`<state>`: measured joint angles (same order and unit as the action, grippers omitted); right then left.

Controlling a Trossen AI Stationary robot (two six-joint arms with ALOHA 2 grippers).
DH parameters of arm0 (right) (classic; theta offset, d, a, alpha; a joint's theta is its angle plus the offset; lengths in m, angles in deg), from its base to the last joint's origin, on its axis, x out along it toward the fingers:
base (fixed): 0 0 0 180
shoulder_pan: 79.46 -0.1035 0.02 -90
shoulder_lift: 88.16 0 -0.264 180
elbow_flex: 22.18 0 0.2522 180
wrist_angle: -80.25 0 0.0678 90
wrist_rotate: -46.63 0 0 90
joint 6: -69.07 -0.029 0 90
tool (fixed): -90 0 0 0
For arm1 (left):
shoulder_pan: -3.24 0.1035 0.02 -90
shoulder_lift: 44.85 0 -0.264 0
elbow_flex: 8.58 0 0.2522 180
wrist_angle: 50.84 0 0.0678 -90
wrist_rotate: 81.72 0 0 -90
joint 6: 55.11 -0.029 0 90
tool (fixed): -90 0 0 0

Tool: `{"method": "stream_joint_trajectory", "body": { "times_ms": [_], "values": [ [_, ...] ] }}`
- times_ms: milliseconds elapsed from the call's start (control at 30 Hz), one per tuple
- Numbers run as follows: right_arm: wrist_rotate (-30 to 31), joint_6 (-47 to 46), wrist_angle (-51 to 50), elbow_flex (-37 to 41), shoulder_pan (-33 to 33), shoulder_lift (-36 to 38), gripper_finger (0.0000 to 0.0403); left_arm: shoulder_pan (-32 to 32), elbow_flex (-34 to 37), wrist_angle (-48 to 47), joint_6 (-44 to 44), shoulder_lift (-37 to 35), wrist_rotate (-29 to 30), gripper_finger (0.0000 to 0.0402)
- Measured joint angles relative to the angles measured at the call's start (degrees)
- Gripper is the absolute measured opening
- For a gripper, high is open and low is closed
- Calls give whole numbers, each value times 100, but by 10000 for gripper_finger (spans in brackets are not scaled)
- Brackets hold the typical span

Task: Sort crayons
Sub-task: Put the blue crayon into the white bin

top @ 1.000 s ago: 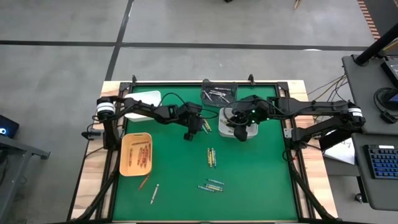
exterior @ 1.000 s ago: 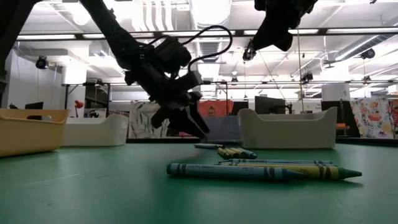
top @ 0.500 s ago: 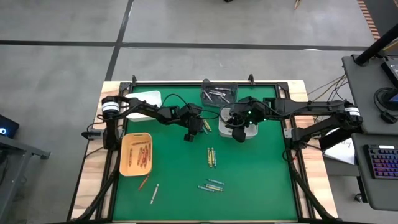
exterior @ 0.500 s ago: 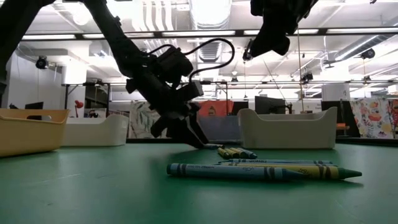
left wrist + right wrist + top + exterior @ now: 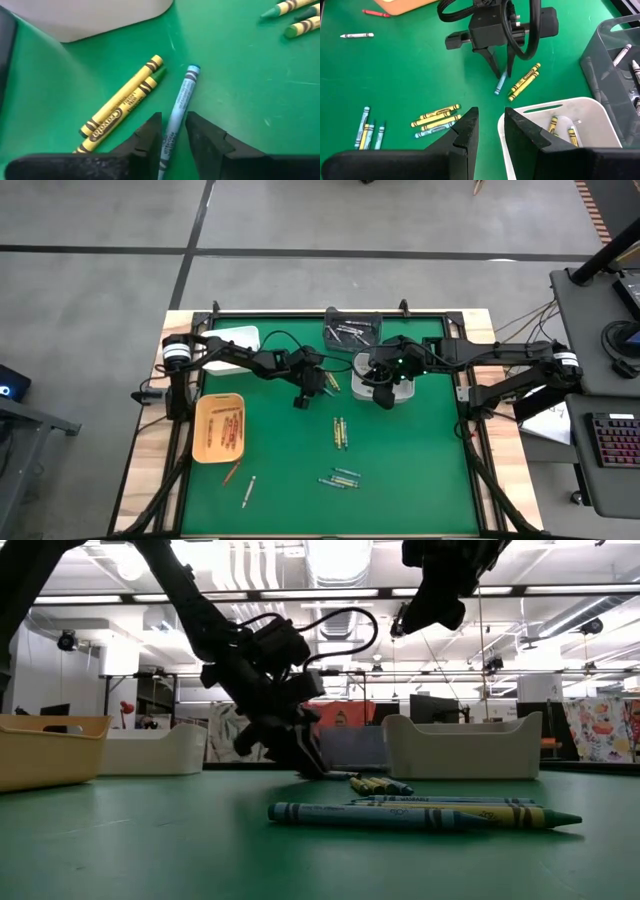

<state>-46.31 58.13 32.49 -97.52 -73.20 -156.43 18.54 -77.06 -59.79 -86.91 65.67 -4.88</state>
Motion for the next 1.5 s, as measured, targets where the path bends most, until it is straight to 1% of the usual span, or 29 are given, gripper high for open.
{"method": "stream_joint_trajectory", "body": {
  "times_ms": [167, 300, 400, 500, 633, 767, 1000, 1067, 1200, 1267, 1367, 1433, 1500],
  "values": [
    [0, 0, 2, 0, 0, 0, 82, -1, 2, -169, 39, -4, -98, 50],
    [0, 0, 1, 0, 0, 0, 82, -3, 45, -183, -30, -4, -121, 12],
    [0, 2, 1, 0, 0, 0, 82, -6, 52, -183, -5, -4, -119, 7],
    [0, 0, 2, 0, 0, 0, 82, -15, 63, -223, 199, -99, -110, 3],
    [-2, 4, 0, 0, 0, 0, 82, -56, 118, -754, 390, -520, -84, 2],
    [-4, 64, -4, 0, 0, 0, 82, -67, 80, -1310, 442, -1270, -24, 1],
    [-5, 258, -2, 0, 0, 0, 82, -62, 20, -2485, 600, -2702, 651, 0],
    [-4, 302, 1, 0, 0, 0, 82, -54, 17, -2832, 600, -3063, 1030, 0],
    [-4, 332, -2, 0, 0, 0, 82, -11, 17, -3613, 571, -3640, 1993, 0],
    [-4, 343, 0, 0, 0, 0, 82, 73, 9, -4075, 601, -3815, 2481, 0],
    [-3, 371, 0, 0, 0, 0, 82, 373, 9, -4783, 898, -3924, 3015, 0],
    [-2, 421, -1, 0, 0, 0, 82, 679, 9, -5206, 1170, -3934, 3191, 0],
    [-3, 452, 0, 0, 0, 0, 82, 1026, 9, -5640, 1437, -3848, 3249, 0]
  ]
}}
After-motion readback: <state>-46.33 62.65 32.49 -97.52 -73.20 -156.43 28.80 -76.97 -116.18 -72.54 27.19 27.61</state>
